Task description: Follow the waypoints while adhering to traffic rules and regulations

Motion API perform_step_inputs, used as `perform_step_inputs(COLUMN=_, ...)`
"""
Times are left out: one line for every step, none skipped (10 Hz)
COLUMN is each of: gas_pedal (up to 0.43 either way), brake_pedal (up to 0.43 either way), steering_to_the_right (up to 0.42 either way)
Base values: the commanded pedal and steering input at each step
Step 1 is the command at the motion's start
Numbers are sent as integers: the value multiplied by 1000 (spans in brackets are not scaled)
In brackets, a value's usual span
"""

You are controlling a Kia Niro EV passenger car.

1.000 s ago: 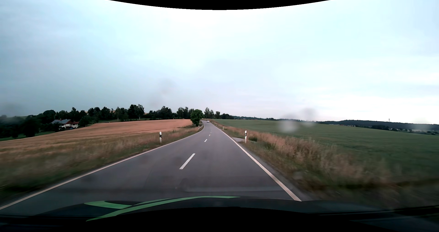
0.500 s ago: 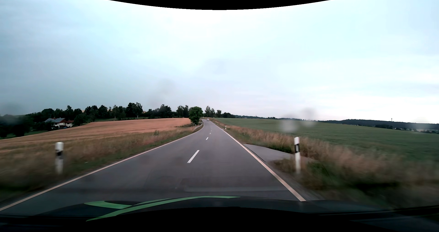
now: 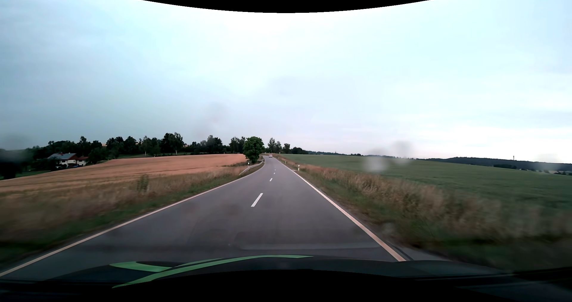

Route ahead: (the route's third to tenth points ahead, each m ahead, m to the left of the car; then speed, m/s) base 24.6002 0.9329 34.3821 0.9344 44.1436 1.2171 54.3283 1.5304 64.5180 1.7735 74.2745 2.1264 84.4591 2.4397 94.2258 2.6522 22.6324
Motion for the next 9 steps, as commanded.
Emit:
perform_step_inputs(gas_pedal=110, brake_pedal=0, steering_to_the_right=-1)
perform_step_inputs(gas_pedal=110, brake_pedal=0, steering_to_the_right=-1)
perform_step_inputs(gas_pedal=110, brake_pedal=0, steering_to_the_right=-1)
perform_step_inputs(gas_pedal=110, brake_pedal=0, steering_to_the_right=-1)
perform_step_inputs(gas_pedal=110, brake_pedal=0, steering_to_the_right=-1)
perform_step_inputs(gas_pedal=98, brake_pedal=0, steering_to_the_right=-1)
perform_step_inputs(gas_pedal=98, brake_pedal=0, steering_to_the_right=-1)
perform_step_inputs(gas_pedal=87, brake_pedal=0, steering_to_the_right=-2)
perform_step_inputs(gas_pedal=67, brake_pedal=0, steering_to_the_right=-2)
